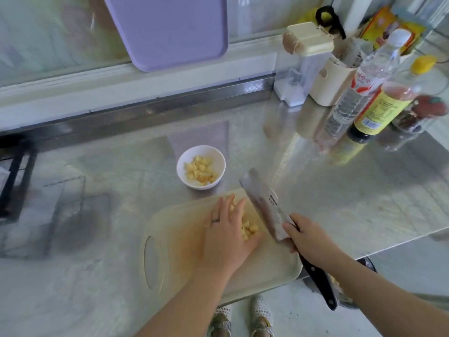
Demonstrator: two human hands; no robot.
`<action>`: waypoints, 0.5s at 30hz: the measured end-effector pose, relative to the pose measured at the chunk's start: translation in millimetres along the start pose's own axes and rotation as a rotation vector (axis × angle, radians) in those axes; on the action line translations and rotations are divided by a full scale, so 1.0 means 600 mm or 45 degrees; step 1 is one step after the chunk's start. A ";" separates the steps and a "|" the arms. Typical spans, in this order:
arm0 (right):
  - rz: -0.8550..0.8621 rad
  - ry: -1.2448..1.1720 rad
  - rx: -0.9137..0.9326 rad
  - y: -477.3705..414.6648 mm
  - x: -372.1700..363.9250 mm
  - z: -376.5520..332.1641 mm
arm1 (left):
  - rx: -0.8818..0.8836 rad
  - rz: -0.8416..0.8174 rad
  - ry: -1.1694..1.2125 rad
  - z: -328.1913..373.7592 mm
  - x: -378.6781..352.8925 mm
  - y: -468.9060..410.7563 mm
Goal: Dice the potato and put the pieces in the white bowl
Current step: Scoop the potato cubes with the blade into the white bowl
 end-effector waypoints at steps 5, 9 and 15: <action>-0.073 0.083 0.089 0.009 -0.026 -0.020 | 0.042 0.189 0.038 0.003 -0.004 -0.003; -0.133 0.054 0.098 0.022 -0.050 -0.042 | 0.094 0.288 0.068 0.009 0.002 -0.002; -0.144 -0.007 0.108 0.043 -0.065 -0.059 | 0.162 0.369 0.121 0.025 0.004 -0.004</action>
Point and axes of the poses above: each hand's wrist, its own y-axis away from the middle knuckle, its own x-axis out of the back of the hand, z = x × y, the point moved 6 cm from there along -y, towards the middle knuckle, and after that the axes turned 3 degrees about -x, right-handed, at the moved point
